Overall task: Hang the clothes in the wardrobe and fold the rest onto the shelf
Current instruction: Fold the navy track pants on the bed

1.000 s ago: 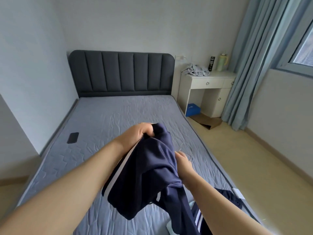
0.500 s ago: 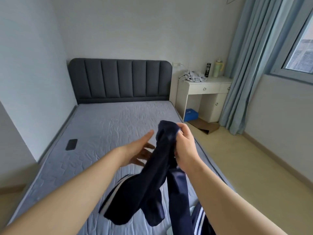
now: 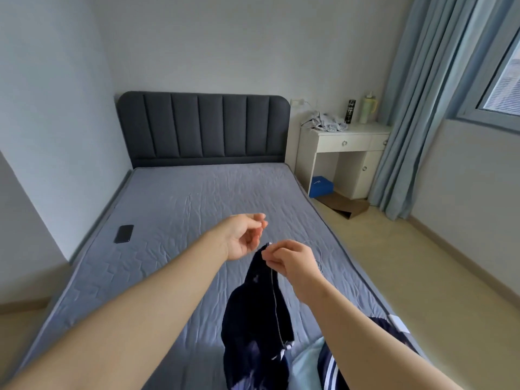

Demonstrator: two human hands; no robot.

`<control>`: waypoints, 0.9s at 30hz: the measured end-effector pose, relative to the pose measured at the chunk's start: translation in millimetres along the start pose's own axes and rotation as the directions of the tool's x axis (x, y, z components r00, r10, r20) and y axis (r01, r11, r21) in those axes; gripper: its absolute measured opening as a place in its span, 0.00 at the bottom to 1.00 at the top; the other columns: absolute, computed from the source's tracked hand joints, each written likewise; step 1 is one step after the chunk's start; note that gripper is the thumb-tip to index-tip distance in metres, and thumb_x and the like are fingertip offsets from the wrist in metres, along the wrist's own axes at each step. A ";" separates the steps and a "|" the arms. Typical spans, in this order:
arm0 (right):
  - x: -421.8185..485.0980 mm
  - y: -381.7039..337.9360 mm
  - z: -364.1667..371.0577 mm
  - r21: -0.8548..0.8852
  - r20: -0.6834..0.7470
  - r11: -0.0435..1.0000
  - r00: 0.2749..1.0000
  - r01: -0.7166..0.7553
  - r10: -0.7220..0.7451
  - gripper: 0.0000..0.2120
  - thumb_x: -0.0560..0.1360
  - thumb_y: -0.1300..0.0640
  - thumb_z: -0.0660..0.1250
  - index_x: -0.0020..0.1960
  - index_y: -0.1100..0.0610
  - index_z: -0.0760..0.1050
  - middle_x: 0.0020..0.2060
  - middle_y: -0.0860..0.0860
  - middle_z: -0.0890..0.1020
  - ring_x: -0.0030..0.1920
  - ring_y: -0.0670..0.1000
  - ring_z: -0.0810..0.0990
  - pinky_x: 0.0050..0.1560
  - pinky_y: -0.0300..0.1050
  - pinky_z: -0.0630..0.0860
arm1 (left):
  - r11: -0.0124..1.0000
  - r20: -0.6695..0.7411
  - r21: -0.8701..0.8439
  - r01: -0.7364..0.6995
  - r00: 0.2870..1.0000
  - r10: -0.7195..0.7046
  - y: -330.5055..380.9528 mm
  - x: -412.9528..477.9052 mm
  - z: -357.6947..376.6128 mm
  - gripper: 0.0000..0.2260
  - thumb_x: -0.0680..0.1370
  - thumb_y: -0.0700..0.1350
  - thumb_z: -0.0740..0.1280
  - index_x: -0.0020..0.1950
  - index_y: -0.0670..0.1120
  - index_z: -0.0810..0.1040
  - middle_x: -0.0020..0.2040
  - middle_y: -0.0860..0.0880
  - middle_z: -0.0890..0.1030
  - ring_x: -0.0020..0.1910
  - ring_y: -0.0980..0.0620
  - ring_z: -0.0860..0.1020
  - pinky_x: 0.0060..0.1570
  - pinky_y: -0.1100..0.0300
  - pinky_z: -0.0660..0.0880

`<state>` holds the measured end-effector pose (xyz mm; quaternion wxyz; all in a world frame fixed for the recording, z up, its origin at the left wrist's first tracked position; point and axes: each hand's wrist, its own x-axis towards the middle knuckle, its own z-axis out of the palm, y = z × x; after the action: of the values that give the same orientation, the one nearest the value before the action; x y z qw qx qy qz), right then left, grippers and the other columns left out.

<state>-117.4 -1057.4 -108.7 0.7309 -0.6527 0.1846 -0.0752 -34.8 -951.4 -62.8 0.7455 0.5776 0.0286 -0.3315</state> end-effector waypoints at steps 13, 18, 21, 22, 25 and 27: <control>14.2 154.9 -35.7 -0.151 -0.208 0.808 0.818 -0.569 0.537 0.08 0.75 0.65 0.59 0.40 0.57 0.72 0.32 0.52 0.75 0.28 0.49 0.69 0.30 0.36 0.65 | 0.923 -0.356 0.255 0.287 0.916 -0.187 -140.8 61.0 -71.3 0.11 0.77 0.33 0.60 0.43 0.48 0.74 0.37 0.50 0.77 0.31 0.57 0.73 0.29 0.65 0.67; 27.8 244.3 -38.6 -0.180 -0.248 0.686 0.708 -0.705 0.662 0.07 0.76 0.66 0.57 0.43 0.58 0.71 0.33 0.51 0.74 0.30 0.49 0.69 0.31 0.39 0.67 | 0.884 -0.444 0.239 0.401 0.855 -0.268 -219.4 100.8 -105.3 0.11 0.76 0.33 0.61 0.41 0.49 0.75 0.36 0.50 0.77 0.29 0.57 0.73 0.27 0.66 0.68; 32.5 300.6 -31.7 -0.150 -0.241 0.615 0.632 -0.774 0.737 0.09 0.76 0.66 0.56 0.40 0.57 0.69 0.32 0.52 0.73 0.29 0.49 0.68 0.31 0.38 0.65 | 0.868 -0.474 0.216 0.447 0.825 -0.307 -267.8 119.7 -125.0 0.10 0.76 0.34 0.61 0.43 0.48 0.74 0.36 0.51 0.77 0.29 0.57 0.73 0.27 0.67 0.69; 35.9 327.4 -27.7 -0.141 -0.239 0.586 0.602 -0.798 0.762 0.10 0.75 0.67 0.55 0.38 0.56 0.68 0.32 0.52 0.71 0.29 0.50 0.67 0.31 0.39 0.63 | 0.856 -0.484 0.203 0.475 0.809 -0.334 -288.4 127.8 -134.7 0.10 0.77 0.34 0.60 0.43 0.49 0.74 0.36 0.51 0.77 0.29 0.57 0.73 0.27 0.67 0.70; 51.8 389.8 -14.8 -0.089 -0.261 0.536 0.539 -0.840 0.801 0.10 0.73 0.68 0.55 0.39 0.54 0.64 0.32 0.52 0.66 0.30 0.51 0.63 0.30 0.41 0.61 | 0.819 -0.506 0.168 0.549 0.761 -0.406 -342.1 144.0 -161.2 0.10 0.77 0.35 0.60 0.43 0.49 0.74 0.37 0.51 0.77 0.31 0.57 0.73 0.28 0.67 0.70; 68.3 416.5 -10.4 -0.024 -0.349 0.545 0.518 -0.838 0.781 0.08 0.73 0.65 0.59 0.49 0.55 0.67 0.33 0.53 0.69 0.31 0.52 0.67 0.36 0.45 0.70 | 0.807 -0.512 0.160 0.568 0.747 -0.424 -366.1 151.8 -175.3 0.09 0.77 0.35 0.61 0.45 0.48 0.75 0.38 0.51 0.78 0.31 0.57 0.74 0.30 0.66 0.70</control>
<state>-113.0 -1034.2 -530.2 0.5785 -0.5371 0.5818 0.1959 -49.9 -908.5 -493.8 0.5019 0.7172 0.3037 -0.3762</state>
